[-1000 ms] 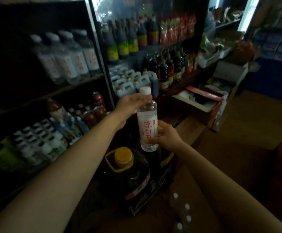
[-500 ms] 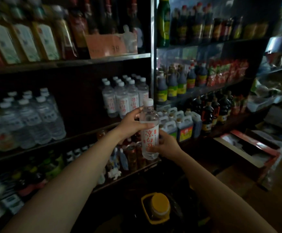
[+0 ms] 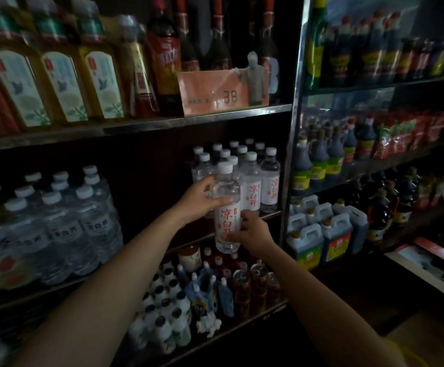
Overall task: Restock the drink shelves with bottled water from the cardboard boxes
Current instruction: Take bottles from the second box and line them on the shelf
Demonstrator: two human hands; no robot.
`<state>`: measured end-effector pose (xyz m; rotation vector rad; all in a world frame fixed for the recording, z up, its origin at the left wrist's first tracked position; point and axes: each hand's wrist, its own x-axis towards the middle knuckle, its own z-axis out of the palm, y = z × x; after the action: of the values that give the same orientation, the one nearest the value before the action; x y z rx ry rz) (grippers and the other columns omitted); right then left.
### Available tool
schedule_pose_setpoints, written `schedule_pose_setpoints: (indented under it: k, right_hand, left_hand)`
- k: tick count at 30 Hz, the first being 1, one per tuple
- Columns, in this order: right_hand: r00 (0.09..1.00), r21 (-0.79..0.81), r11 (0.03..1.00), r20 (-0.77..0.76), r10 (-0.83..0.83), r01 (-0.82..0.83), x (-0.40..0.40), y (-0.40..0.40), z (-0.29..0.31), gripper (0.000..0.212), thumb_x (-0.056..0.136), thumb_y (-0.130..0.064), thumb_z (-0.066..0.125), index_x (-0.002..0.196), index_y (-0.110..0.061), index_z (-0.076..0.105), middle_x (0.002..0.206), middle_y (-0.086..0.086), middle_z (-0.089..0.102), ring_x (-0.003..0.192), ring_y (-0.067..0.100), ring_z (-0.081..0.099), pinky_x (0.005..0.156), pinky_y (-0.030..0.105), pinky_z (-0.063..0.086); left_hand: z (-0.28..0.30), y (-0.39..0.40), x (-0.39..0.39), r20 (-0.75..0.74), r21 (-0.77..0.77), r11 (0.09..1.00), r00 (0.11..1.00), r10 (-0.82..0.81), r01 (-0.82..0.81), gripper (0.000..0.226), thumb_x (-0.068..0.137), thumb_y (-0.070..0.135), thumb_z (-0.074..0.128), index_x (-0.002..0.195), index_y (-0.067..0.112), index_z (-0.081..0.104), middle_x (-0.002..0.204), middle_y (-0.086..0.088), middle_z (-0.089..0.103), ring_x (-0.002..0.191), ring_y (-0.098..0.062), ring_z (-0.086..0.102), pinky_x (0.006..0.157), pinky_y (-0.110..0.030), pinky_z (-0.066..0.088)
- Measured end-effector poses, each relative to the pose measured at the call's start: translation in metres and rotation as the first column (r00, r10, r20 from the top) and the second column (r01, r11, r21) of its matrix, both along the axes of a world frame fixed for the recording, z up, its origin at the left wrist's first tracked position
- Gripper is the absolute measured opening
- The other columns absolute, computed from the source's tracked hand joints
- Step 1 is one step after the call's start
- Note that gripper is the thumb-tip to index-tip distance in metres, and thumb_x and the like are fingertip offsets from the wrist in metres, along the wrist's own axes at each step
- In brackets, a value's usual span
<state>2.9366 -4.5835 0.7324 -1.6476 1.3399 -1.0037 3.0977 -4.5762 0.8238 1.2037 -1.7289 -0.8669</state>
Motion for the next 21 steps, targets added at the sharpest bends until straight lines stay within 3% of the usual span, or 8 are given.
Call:
schedule_pose_setpoints:
  k: [3,4,9,11,14,18,21]
  right_hand:
    - [1.0,-0.02,1.0,0.02,-0.004,0.004,0.019,-0.021,-0.006,0.057,0.068,-0.014,0.085,0.116,-0.01,0.055,0.098,-0.006,0.065,0.082,0.003,0.062,0.066,0.009,0.05]
    - [1.0,-0.021,1.0,0.026,-0.004,0.004,0.024,-0.027,-0.008,0.053,0.072,-0.013,0.083,0.118,-0.011,0.055,0.093,-0.01,0.063,0.078,-0.002,0.059,0.059,0.005,0.047]
    - [0.999,-0.039,0.998,0.021,-0.044,0.045,0.051,-0.05,-0.028,0.052,0.075,-0.009,0.079,0.121,-0.013,0.055,0.089,-0.016,0.059,0.098,0.015,0.063,0.076,0.021,0.05]
    - [0.995,-0.047,0.995,0.048,-0.091,0.093,0.058,-0.054,-0.034,0.048,0.077,-0.006,0.076,0.119,-0.013,0.055,0.089,-0.015,0.06,0.094,0.014,0.064,0.072,0.018,0.05]
    - [0.986,-0.049,0.987,0.074,-0.148,0.152,0.065,-0.06,-0.04,0.039,0.076,-0.008,0.076,0.109,-0.016,0.058,0.094,-0.006,0.066,0.092,0.016,0.066,0.076,0.031,0.057]
    - [0.966,-0.108,0.962,-0.044,-0.256,0.251,0.064,-0.067,-0.039,0.043,0.077,-0.012,0.077,0.115,-0.014,0.055,0.11,-0.003,0.054,0.099,0.012,0.056,0.073,0.013,0.047]
    - [0.937,-0.142,0.939,-0.111,-0.331,0.315,0.065,-0.073,-0.041,0.036,0.08,-0.02,0.074,0.111,-0.016,0.055,0.109,0.0,0.058,0.096,0.016,0.059,0.081,0.032,0.053]
  left_hand:
    - [-0.007,-0.02,0.019,-0.001,0.016,1.0,1.0,0.0,0.0,0.052,0.079,0.011,0.074,0.126,0.015,0.054,0.112,0.006,0.064,0.098,0.006,0.059,0.076,-0.008,0.049]
    - [-0.011,-0.027,0.025,-0.008,0.02,1.0,1.0,0.011,-0.011,0.052,0.078,0.01,0.075,0.126,0.015,0.055,0.111,0.007,0.064,0.096,0.008,0.059,0.075,-0.007,0.049]
    - [-0.036,-0.054,0.045,-0.053,0.047,0.996,0.995,0.079,-0.077,0.057,0.075,0.011,0.078,0.126,0.017,0.054,0.108,0.011,0.063,0.102,-0.007,0.063,0.08,-0.015,0.05]
    - [-0.042,-0.063,0.046,-0.07,0.05,0.995,0.993,0.093,-0.09,0.057,0.074,0.011,0.078,0.126,0.019,0.055,0.105,0.013,0.062,0.099,-0.008,0.063,0.077,-0.014,0.05]
    - [-0.045,-0.075,0.043,-0.081,0.029,0.993,0.99,0.114,-0.112,0.059,0.073,0.013,0.08,0.127,0.023,0.055,0.105,0.014,0.063,0.096,-0.006,0.064,0.074,-0.013,0.05]
    - [-0.046,-0.084,0.031,-0.078,-0.008,0.978,0.975,0.209,-0.21,0.064,0.071,0.017,0.082,0.127,0.029,0.053,0.096,0.019,0.06,0.088,-0.001,0.061,0.07,-0.011,0.047]
    - [-0.052,-0.093,0.024,-0.068,-0.065,0.961,0.962,0.266,-0.27,0.063,0.07,0.023,0.083,0.127,0.025,0.056,0.1,0.015,0.062,0.092,-0.004,0.062,0.074,-0.015,0.047]
